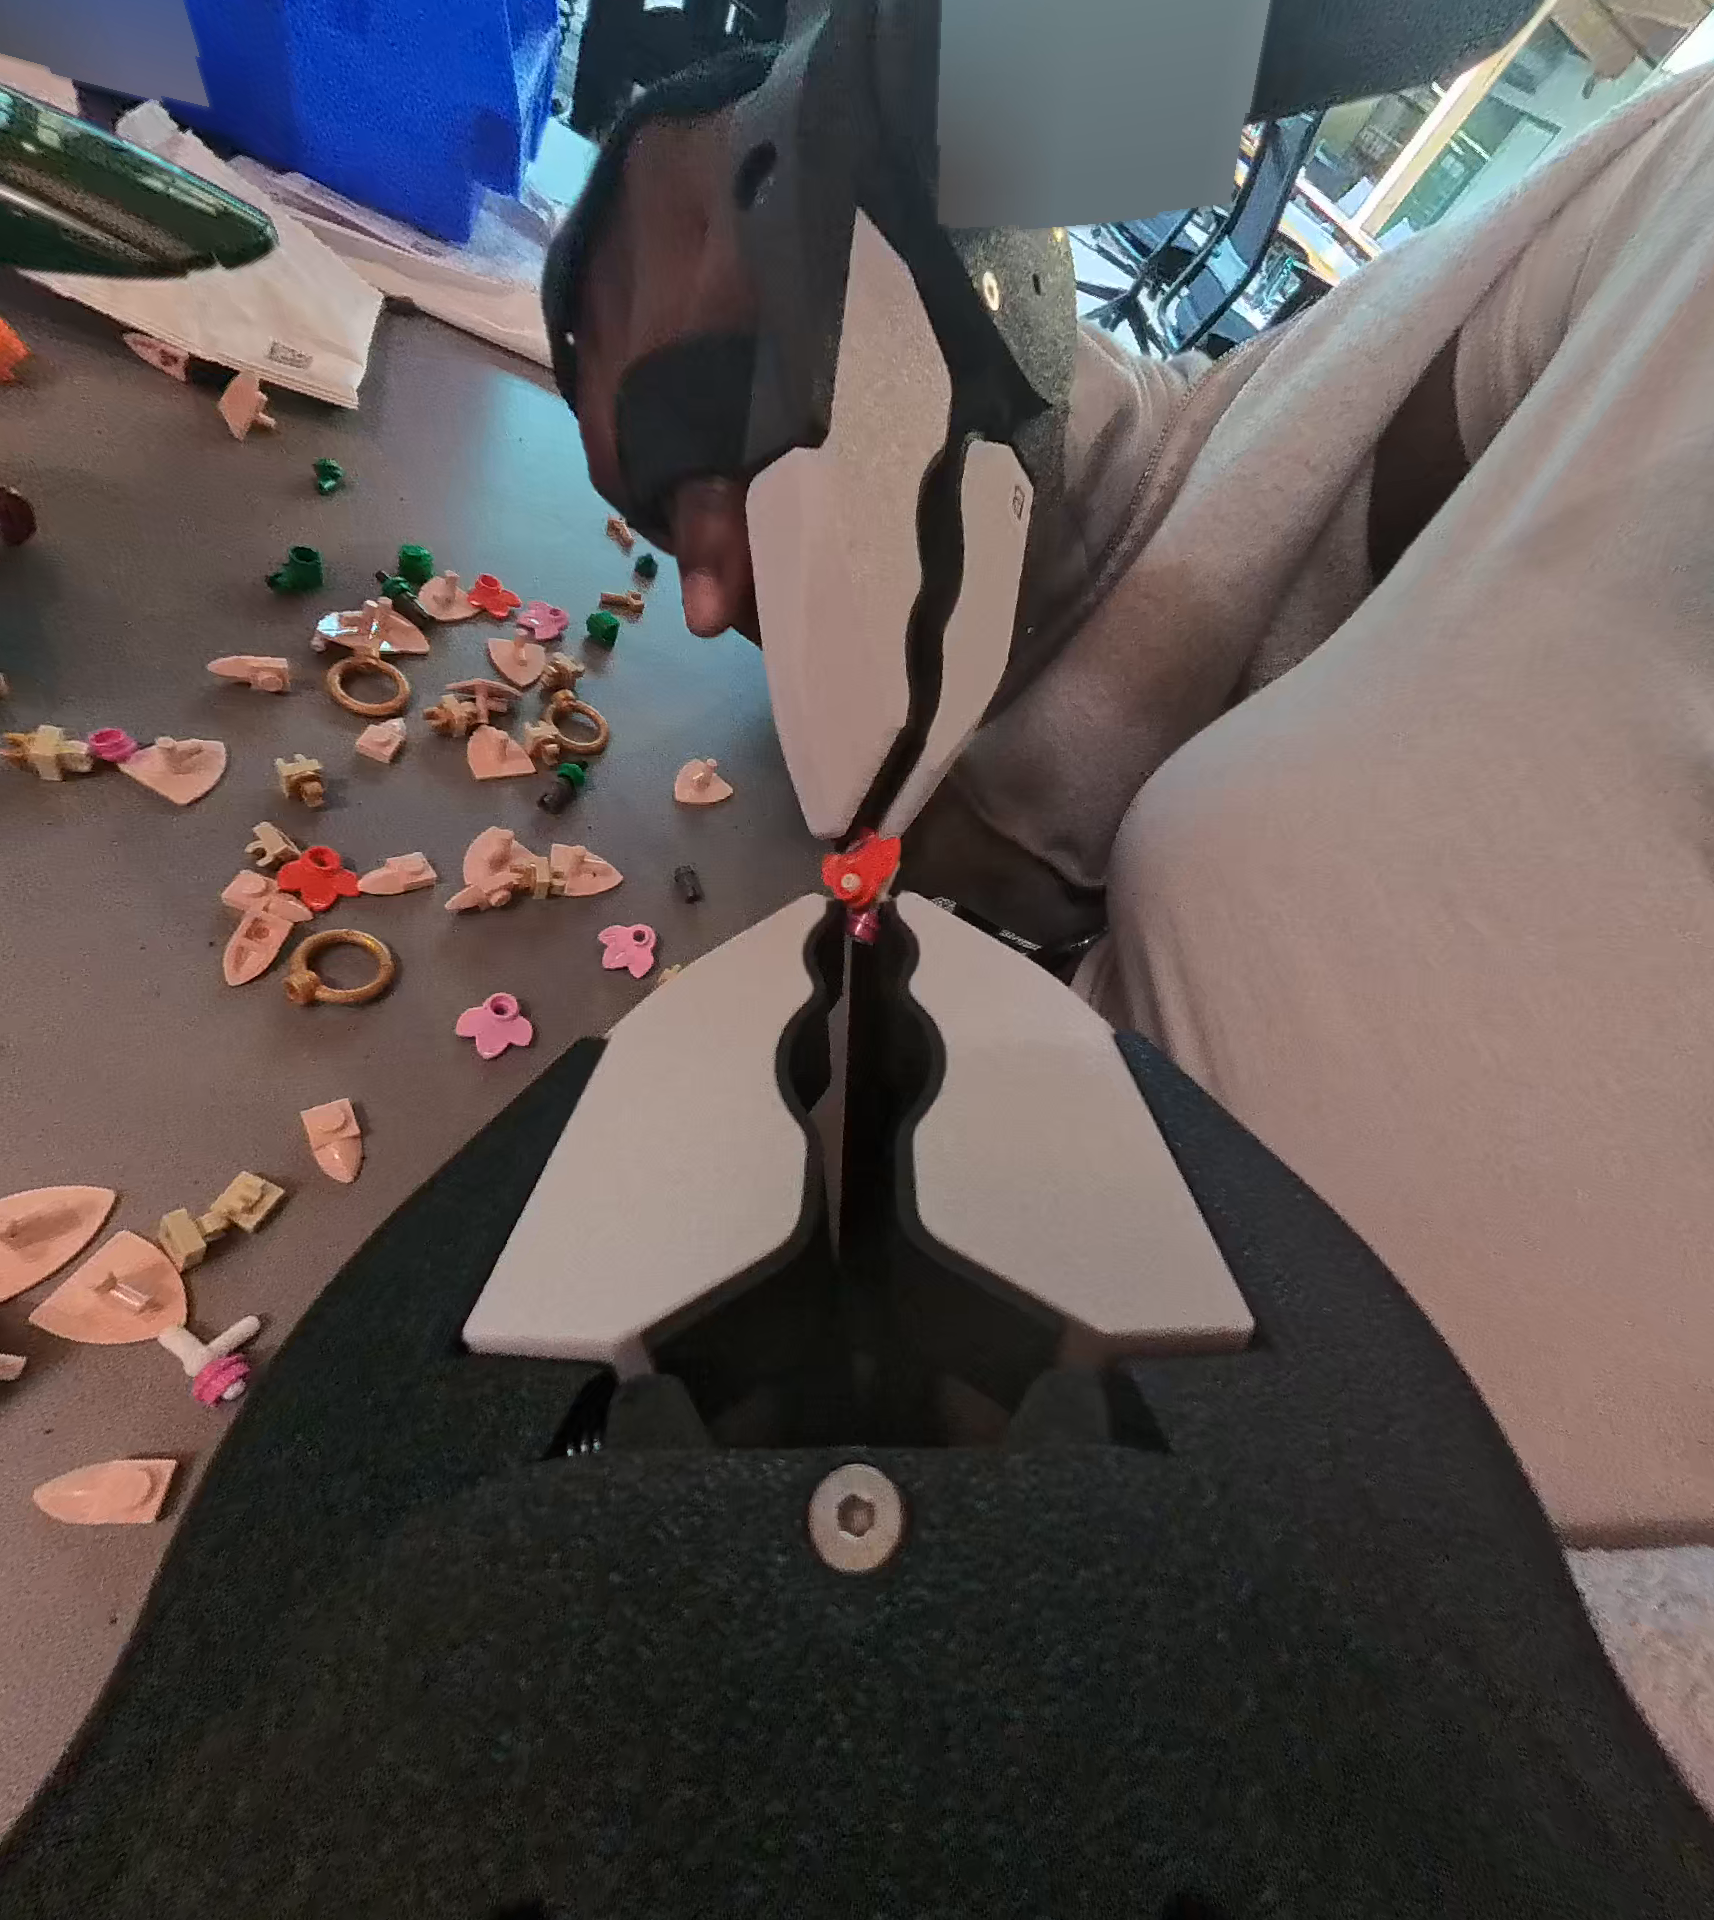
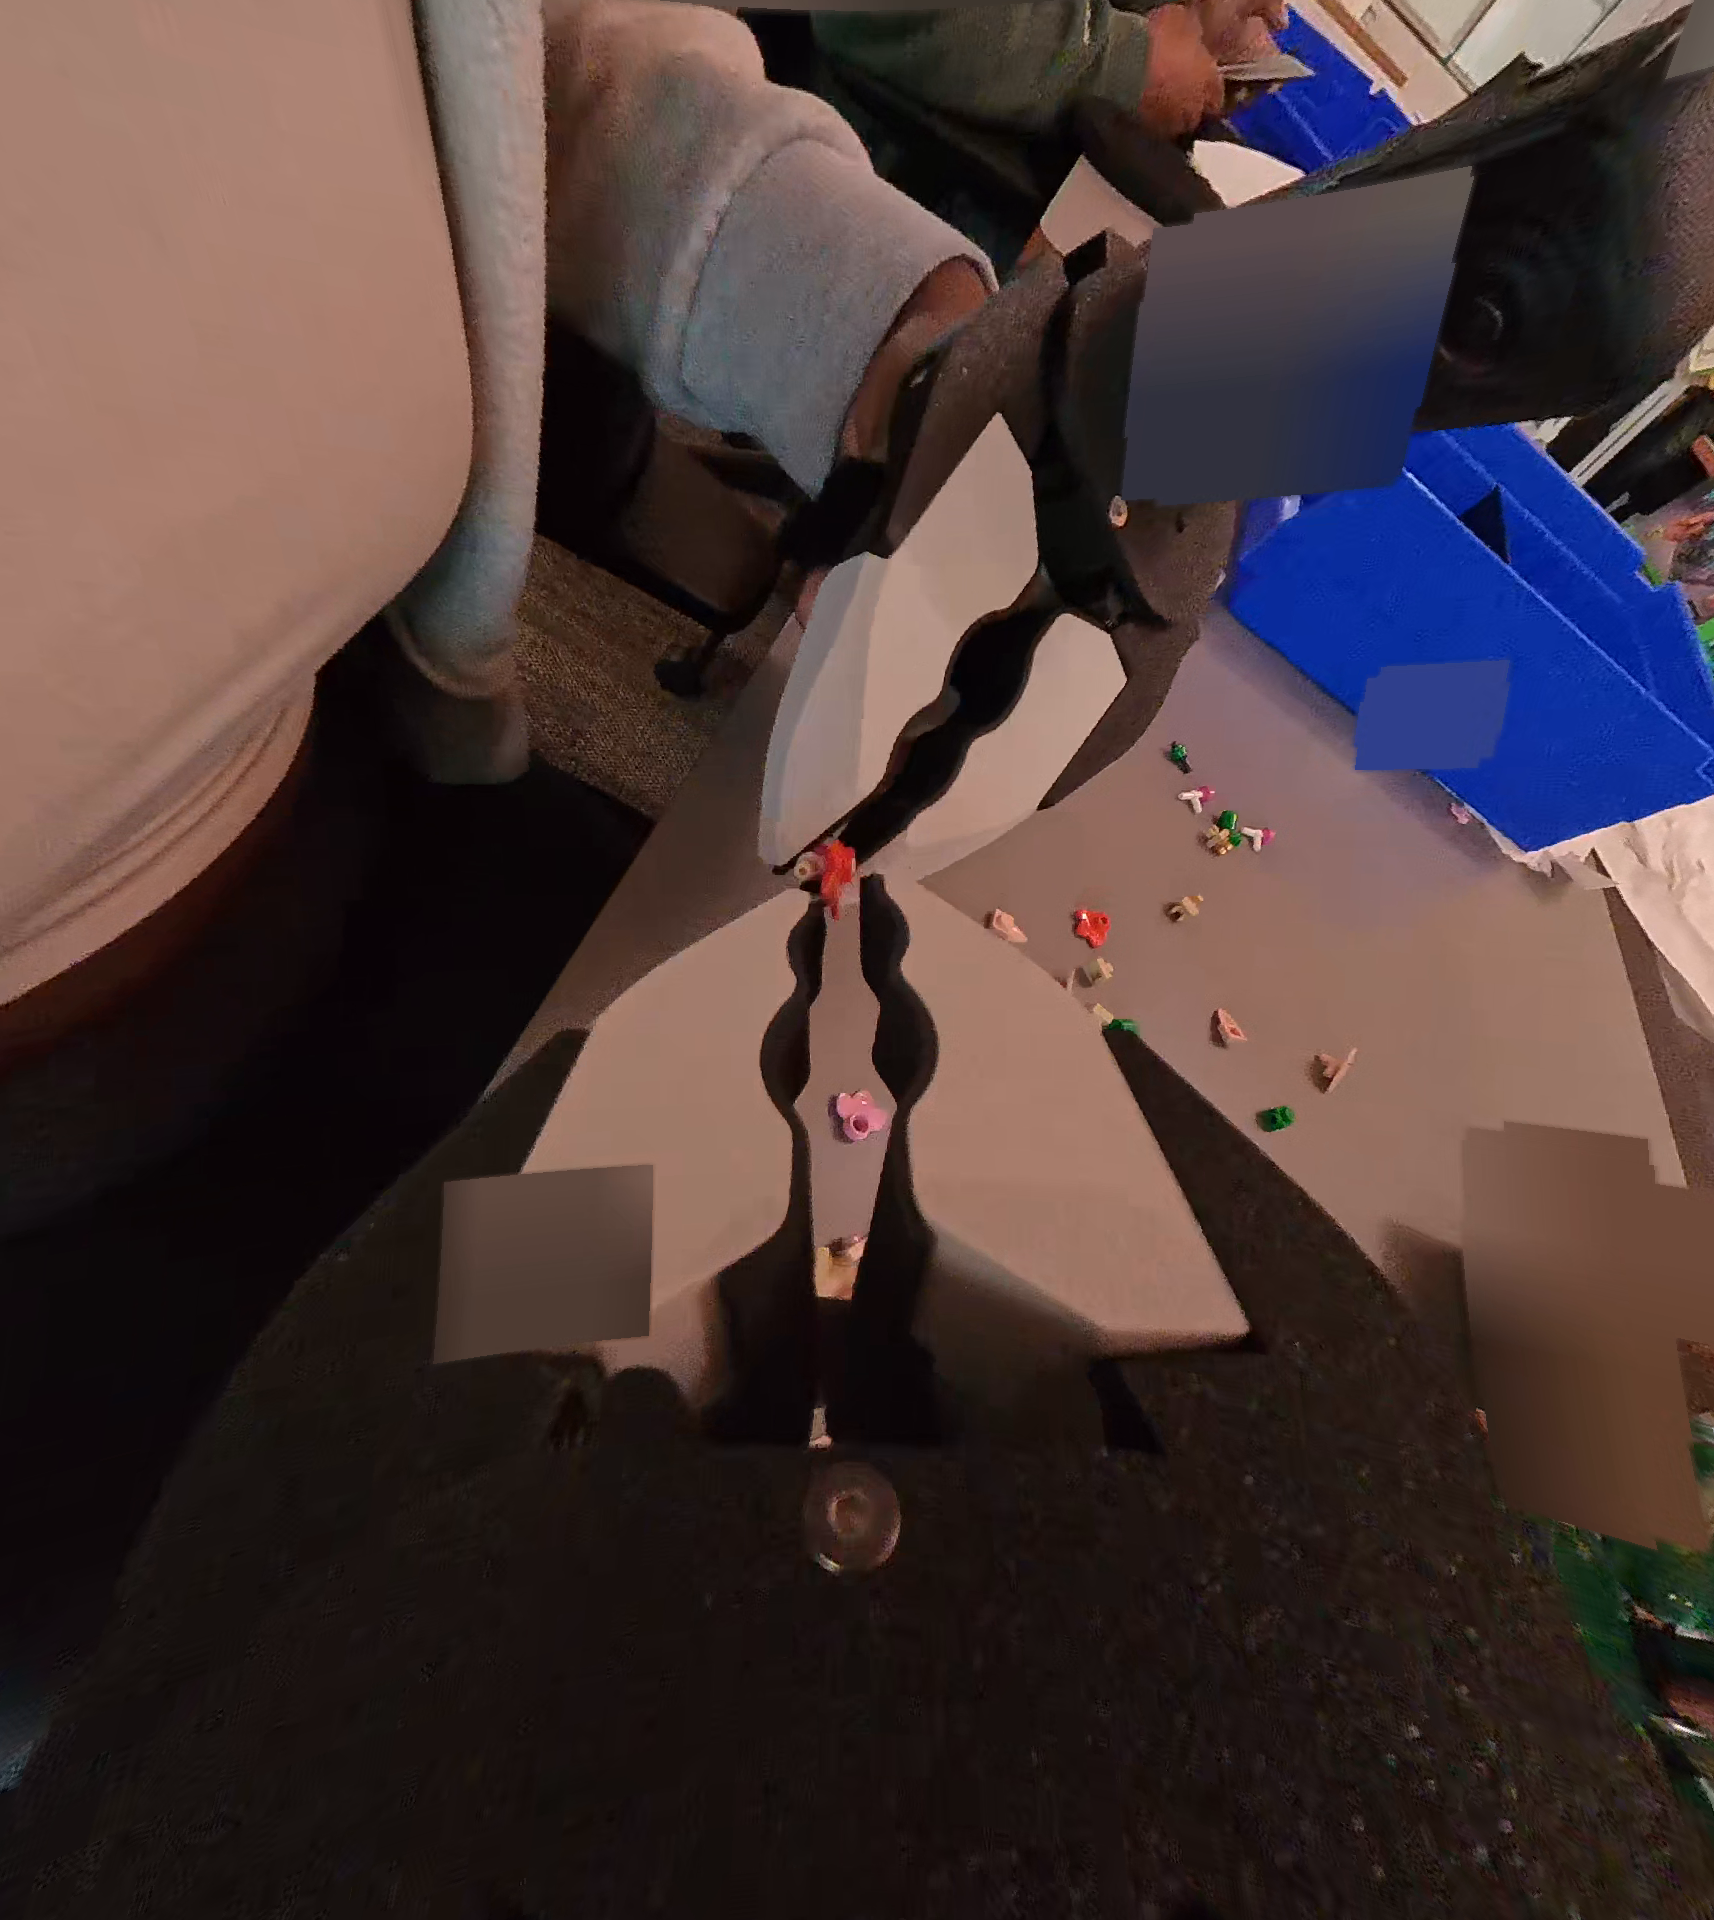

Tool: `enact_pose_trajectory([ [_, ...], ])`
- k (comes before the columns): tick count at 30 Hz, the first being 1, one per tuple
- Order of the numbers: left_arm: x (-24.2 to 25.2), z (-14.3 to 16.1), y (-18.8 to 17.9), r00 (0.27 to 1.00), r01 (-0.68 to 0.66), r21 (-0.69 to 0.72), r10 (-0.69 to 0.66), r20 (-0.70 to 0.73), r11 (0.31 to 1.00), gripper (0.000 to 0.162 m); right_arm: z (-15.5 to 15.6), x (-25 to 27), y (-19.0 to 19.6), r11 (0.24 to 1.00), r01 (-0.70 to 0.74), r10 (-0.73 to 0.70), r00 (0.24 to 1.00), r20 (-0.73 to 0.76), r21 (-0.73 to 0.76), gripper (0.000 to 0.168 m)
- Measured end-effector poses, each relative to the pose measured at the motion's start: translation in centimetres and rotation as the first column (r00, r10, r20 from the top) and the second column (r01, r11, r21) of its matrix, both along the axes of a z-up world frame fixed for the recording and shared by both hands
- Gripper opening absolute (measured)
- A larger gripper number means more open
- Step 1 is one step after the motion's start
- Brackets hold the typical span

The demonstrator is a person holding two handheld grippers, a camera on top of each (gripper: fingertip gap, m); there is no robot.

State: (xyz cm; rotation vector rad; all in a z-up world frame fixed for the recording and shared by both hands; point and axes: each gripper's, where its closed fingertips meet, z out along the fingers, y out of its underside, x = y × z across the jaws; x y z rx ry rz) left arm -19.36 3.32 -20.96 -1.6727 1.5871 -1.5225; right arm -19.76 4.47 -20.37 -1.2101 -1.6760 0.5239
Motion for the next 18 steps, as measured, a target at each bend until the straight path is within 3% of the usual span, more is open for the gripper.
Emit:
enact_pose_trajectory([
  [8, 0.3, 0.2, -0.1, 0.999, 0.038, -0.022, -0.038, -0.012, 0.999, 0.006, 0.2, -0.2, -0.1, 0.999, -0.031, 0.031, 0.999, 0.012, 0.023, 0.001],
  [12, 0.4, 0.7, 0.3, 1.0, 0.019, -0.071, -0.02, -0.007, 0.997, 0.007, 0.5, -0.1, 0.6, 0.998, 0.055, -0.054, 0.997, -0.05, 0.011, 0.001],
  [16, 0.5, 1.9, 0.6, 0.996, -0.004, -0.288, 0.03, 0.086, 0.958, 0.017, 1.7, 0.2, 1.5, 0.982, 0.18, -0.168, 0.968, -0.185, 0.052, 0.001],
  [18, 0.6, 2.7, 0.7, 0.986, 0.009, -0.394, 0.056, 0.155, 0.919, 0.015, 2.3, 0.1, 1.5, 0.976, 0.204, -0.18, 0.953, -0.243, 0.074, 0.001],
])
